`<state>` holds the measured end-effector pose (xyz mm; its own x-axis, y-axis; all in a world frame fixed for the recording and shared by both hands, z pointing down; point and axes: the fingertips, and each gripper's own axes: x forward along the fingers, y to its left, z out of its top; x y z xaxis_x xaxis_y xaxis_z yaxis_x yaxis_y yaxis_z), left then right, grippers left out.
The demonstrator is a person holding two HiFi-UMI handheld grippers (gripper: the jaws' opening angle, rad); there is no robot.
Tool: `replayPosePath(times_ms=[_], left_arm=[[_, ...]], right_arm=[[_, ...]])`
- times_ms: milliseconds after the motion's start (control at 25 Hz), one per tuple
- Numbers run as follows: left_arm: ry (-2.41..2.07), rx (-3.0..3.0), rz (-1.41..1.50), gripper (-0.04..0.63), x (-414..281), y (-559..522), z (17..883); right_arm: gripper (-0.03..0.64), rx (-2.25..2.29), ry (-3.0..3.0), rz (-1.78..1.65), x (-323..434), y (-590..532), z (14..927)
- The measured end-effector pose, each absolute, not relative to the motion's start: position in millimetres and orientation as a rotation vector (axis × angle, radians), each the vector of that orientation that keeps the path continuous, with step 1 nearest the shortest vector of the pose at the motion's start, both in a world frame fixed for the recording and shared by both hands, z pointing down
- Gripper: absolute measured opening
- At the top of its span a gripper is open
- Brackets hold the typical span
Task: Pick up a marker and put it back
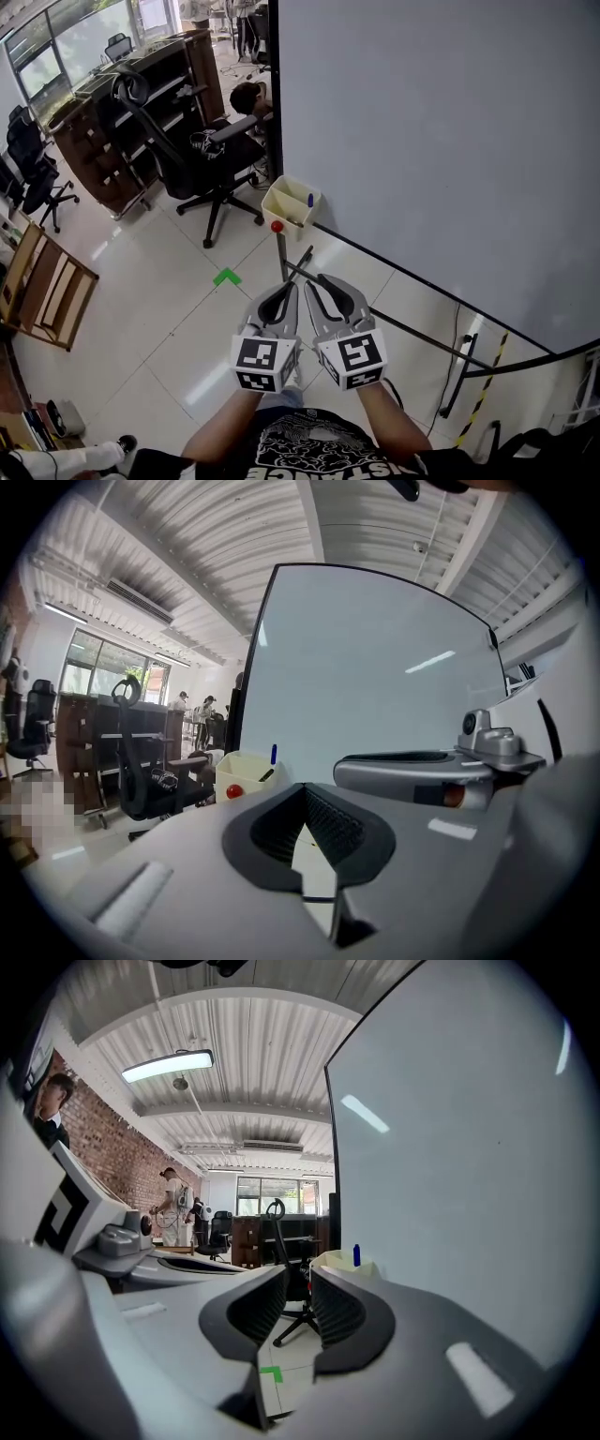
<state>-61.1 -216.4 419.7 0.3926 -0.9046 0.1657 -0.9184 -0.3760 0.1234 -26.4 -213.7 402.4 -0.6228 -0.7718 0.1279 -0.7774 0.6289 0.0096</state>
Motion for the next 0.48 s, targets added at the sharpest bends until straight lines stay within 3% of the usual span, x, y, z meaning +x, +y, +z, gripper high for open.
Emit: replayPosePath(times_ms=[480], left_arm=[[-1.564,2.500,0.103,0.005,-86.3,-287.8,423.7]], right_arm=[[0.145,1.374,-2.652,0.065,-49.7,-301.0,416.1]])
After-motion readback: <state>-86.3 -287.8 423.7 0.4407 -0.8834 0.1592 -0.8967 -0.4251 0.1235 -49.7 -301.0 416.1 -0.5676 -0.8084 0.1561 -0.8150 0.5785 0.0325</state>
